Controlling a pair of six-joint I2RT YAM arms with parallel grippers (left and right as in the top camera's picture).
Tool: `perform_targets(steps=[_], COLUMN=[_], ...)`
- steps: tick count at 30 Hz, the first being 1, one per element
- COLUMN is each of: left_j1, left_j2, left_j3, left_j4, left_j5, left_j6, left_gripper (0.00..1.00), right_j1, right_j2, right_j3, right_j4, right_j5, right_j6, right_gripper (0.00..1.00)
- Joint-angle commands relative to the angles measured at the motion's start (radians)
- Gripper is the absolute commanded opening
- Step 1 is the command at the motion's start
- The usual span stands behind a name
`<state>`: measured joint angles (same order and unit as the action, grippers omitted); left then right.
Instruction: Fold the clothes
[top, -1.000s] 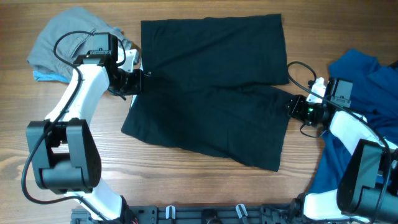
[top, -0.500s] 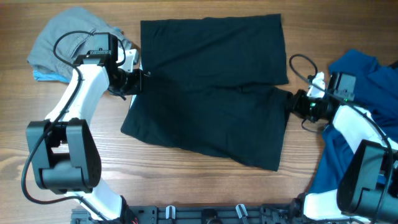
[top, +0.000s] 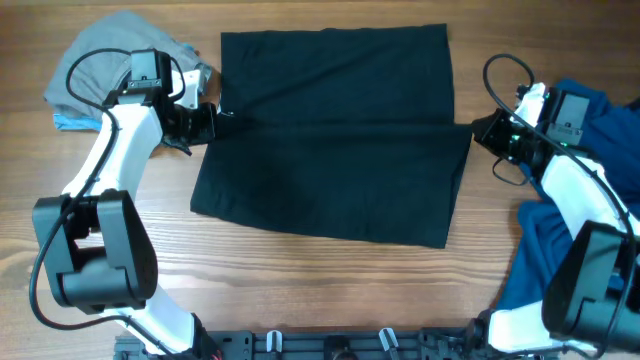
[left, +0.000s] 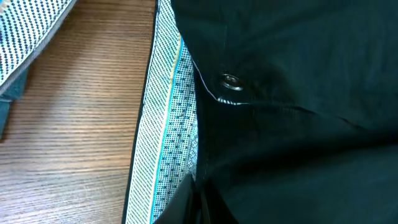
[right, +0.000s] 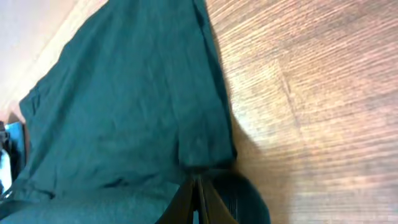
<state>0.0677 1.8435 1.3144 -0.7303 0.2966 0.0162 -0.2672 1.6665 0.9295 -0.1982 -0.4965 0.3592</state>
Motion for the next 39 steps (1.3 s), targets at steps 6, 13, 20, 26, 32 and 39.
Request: perform_targets(steps=[6,13,20,26,32,39], left_j1=[0.01,0.01,0.027,0.119,0.159,0.157], left_j2=[0.002,-0.06,-0.076,-0.076,-0.076,-0.076], left_j3=[0.006,0.008,-0.014,-0.148,-0.288,-0.359], left_j4=[-0.063,-0.227,-0.414,-0.404,-0.209,-0.111], left_j5=[-0.018,-0.027,-0.108,-0.115,0.009,0.04], left_j6=[-0.001,0.002,-0.096,-0.137,-0.136,-0.136], left_gripper=[0.63,0.65,0.57,0.57,0.63,0.06], right_j1=[-0.02,-0.039,0.001,0.071,0.071,0.071], right_j2=[0.0,-0.203,-0.212,-0.212,-0.212,-0.211], right_j3=[0.017,0.016,-0.111,-0.237,-0.252,-0.343], right_j4=[-0.058,-0.552,-0.813,-0.737,-0.729,-0.575], right_j5=[-0.09,-0.061,0.049,0.018,0.017,-0.002], right_j6=[-0.045,-0.069,-0.072,-0.114,-0.114,-0.016], right_gripper=[0.49,0.5,0.45,0.52,0.66,0.66])
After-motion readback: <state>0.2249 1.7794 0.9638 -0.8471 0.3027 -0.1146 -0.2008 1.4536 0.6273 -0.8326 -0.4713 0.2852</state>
